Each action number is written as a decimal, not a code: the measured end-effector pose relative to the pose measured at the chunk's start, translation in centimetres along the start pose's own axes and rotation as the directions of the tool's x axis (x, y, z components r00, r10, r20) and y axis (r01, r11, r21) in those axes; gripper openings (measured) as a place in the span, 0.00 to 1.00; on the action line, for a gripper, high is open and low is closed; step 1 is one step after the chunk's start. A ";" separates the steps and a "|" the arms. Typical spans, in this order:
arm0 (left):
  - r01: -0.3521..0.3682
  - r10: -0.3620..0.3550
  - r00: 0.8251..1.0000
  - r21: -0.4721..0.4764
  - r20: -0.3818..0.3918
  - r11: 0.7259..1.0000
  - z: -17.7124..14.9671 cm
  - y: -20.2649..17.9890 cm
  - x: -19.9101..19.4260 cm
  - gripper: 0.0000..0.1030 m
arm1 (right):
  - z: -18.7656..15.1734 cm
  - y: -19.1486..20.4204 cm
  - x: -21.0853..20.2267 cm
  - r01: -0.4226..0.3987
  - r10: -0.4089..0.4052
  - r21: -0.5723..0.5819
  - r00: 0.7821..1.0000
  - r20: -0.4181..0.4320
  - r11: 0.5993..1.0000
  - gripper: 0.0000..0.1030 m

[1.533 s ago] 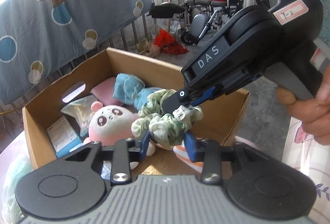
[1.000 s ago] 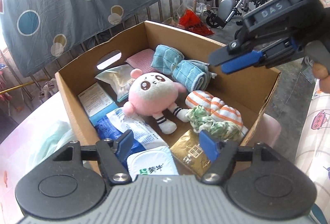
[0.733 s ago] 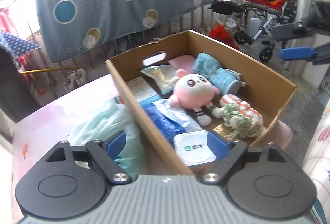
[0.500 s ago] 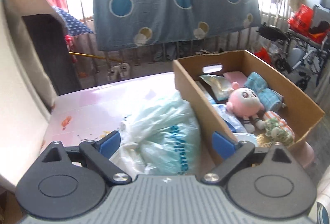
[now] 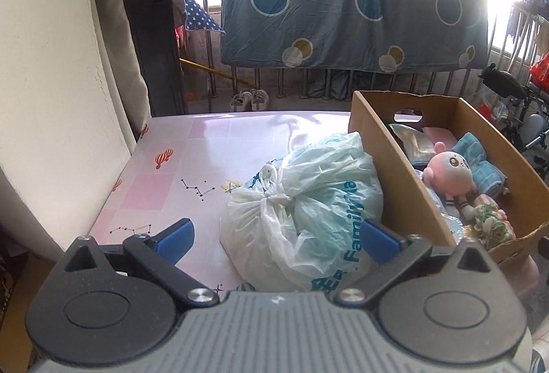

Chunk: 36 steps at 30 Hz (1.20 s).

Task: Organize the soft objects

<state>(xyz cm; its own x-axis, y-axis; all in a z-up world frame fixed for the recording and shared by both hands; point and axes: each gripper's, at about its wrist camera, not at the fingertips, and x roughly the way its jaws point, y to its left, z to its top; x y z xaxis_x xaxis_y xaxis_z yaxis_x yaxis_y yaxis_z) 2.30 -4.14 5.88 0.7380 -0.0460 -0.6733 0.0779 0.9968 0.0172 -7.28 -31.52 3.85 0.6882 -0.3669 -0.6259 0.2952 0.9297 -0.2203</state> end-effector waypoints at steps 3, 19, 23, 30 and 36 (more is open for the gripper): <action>0.007 -0.007 1.000 0.006 -0.021 1.000 -0.5 -1.0 0.8 1.00 | -0.4 0.0 0.6 -0.034 0.034 0.010 0.999 -0.001 0.999 0.99; 0.026 -0.014 0.993 0.103 -0.115 0.994 -1.6 -6.5 4.4 1.00 | 0.2 -1.5 3.9 -0.268 0.291 0.196 0.951 -0.103 0.943 0.99; 0.006 0.008 0.993 0.127 -0.115 0.992 -1.8 -7.1 4.6 1.00 | -0.1 -1.4 4.4 -0.262 0.290 0.204 0.950 -0.118 0.943 0.99; -0.018 0.034 0.992 0.132 -0.123 0.991 -1.7 -7.3 4.5 1.00 | 0.1 -1.5 5.0 -0.274 0.305 0.218 0.944 -0.125 0.937 0.99; -0.023 0.039 0.991 0.129 -0.124 0.991 -1.7 -7.3 4.4 1.00 | 0.4 -1.4 4.9 -0.272 0.302 0.215 0.945 -0.123 0.938 0.99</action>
<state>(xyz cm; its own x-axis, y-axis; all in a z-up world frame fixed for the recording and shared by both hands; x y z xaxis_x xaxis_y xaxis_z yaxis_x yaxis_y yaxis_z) 3.84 -11.48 1.52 0.6514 0.0016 -0.7587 0.1465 0.9809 0.1278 -4.06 -34.63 1.33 0.6585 -0.0615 -0.7501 0.2318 0.9648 0.1244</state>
